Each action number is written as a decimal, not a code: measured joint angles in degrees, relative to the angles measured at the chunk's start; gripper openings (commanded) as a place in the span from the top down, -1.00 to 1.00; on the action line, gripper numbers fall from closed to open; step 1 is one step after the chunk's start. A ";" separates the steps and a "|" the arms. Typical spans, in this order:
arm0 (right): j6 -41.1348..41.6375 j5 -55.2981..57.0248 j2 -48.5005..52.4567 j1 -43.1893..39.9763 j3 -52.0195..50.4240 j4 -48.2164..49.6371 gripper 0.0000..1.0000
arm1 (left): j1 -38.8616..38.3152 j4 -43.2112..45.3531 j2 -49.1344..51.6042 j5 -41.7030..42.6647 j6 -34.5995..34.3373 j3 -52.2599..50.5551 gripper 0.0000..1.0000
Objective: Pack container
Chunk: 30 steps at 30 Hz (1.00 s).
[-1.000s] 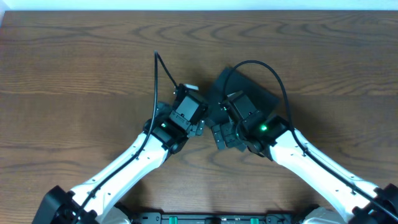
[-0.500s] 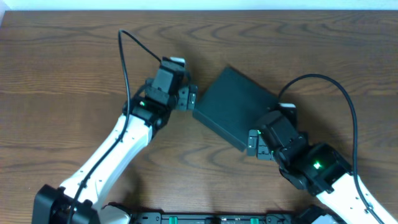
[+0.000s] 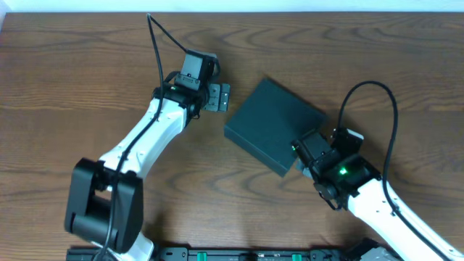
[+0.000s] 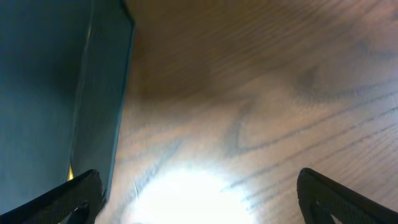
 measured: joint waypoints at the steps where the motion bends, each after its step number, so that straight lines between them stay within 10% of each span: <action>1: 0.20 0.28 0.42 -0.90 0.00 0.52 -0.99 | 0.02 -0.52 0.57 -0.17 0.02 0.00 -0.91; 30: -11.69 -1.44 17.75 -18.51 -0.04 18.18 -0.98 | -1.05 -3.78 4.57 0.26 0.04 0.02 -0.91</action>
